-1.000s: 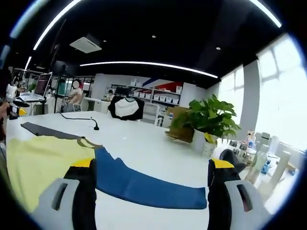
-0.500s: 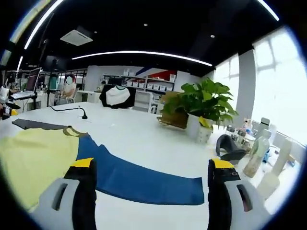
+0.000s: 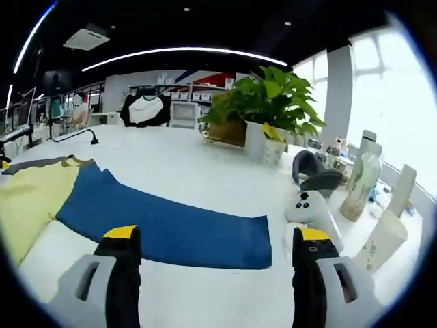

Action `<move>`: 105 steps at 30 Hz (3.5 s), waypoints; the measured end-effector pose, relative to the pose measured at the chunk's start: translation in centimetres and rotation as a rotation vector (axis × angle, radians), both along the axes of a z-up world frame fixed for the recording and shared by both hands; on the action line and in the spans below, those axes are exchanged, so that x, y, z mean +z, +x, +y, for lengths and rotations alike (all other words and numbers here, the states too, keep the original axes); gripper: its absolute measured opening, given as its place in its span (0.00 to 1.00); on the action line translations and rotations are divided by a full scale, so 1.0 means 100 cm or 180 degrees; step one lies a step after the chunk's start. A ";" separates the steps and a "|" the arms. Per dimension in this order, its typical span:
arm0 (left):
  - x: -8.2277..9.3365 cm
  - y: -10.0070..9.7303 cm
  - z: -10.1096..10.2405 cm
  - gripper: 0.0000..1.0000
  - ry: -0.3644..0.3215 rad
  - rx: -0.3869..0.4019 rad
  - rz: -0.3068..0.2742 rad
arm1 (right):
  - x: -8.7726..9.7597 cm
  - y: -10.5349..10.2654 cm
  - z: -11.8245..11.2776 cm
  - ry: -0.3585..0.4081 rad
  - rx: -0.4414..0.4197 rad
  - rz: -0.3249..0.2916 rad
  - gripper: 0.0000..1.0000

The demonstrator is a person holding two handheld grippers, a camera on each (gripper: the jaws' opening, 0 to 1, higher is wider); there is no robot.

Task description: Fold the garment on the visible template until the final outline fits inside the template.

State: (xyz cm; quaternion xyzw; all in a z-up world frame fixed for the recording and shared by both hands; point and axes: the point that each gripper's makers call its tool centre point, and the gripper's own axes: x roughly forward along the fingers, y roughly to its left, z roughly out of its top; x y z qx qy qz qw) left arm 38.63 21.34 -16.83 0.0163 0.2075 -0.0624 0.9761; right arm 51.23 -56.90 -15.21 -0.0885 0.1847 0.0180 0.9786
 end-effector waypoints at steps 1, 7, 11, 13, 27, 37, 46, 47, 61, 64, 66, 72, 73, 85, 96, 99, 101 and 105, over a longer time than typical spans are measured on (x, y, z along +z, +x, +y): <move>-0.001 0.001 0.000 0.54 0.0001 -0.0009 0.0000 | -0.002 0.001 -0.004 -0.0069 -0.0031 0.0026 0.89; -0.007 0.008 -0.001 0.52 -0.0078 0.0012 0.0082 | -0.025 0.014 -0.010 -0.0008 -0.0029 0.0205 0.90; -0.020 0.009 -0.001 0.48 -0.0074 0.0052 0.0236 | -0.030 0.019 -0.008 0.0179 -0.0034 0.0184 0.90; -0.016 0.016 0.002 0.46 0.0004 0.0009 0.0179 | -0.031 0.019 -0.010 0.0207 -0.0035 0.0186 0.90; -0.018 0.024 0.012 0.03 0.0315 0.0205 0.0146 | -0.036 0.017 0.000 0.0489 -0.0022 0.0181 0.87; -0.017 0.024 0.009 0.02 0.0227 0.0205 0.0167 | -0.025 0.024 -0.001 0.0047 0.0082 0.0053 0.81; -0.016 0.027 0.012 0.02 0.0274 0.0221 0.0168 | -0.035 0.030 0.011 0.0459 0.0192 0.0074 0.70; -0.016 0.028 0.012 0.02 0.0279 0.0219 0.0171 | -0.035 0.029 0.011 0.0461 0.0185 0.0058 0.70; -0.016 0.041 0.027 0.01 0.0385 0.0249 0.0185 | -0.032 0.032 -0.003 0.0404 -0.0103 -0.0070 0.29; -0.015 0.048 0.033 0.01 0.0365 0.0258 0.0172 | -0.032 0.032 -0.007 0.0307 -0.0149 -0.0070 0.08; -0.015 0.051 0.037 0.01 0.0361 0.0263 0.0184 | -0.032 0.033 -0.007 0.0263 -0.0163 -0.0070 0.02; -0.014 0.064 0.049 0.01 0.0440 0.0244 0.0143 | -0.032 0.035 -0.007 0.0365 -0.0208 -0.0080 0.00; -0.014 0.069 0.052 0.01 0.0417 0.0249 0.0131 | -0.032 0.037 -0.007 0.0372 -0.0214 -0.0077 0.00; -0.015 0.105 0.066 0.01 0.0444 0.0247 0.0134 | -0.030 0.056 0.005 0.0319 -0.0260 -0.0087 0.00; -0.016 0.124 0.084 0.01 0.0535 0.0313 0.0127 | -0.030 0.081 0.021 0.0209 -0.0218 -0.0118 0.00; -0.016 0.129 0.086 0.01 0.0576 0.0317 0.0123 | -0.030 0.086 0.021 0.0151 -0.0223 -0.0115 0.00; -0.016 0.133 0.088 0.01 0.0591 0.0314 0.0116 | -0.030 0.091 0.018 0.0166 -0.0267 -0.0111 0.00; -0.015 0.144 0.091 0.01 0.0585 0.0313 0.0104 | -0.031 0.096 0.018 0.0085 -0.0273 -0.0095 0.00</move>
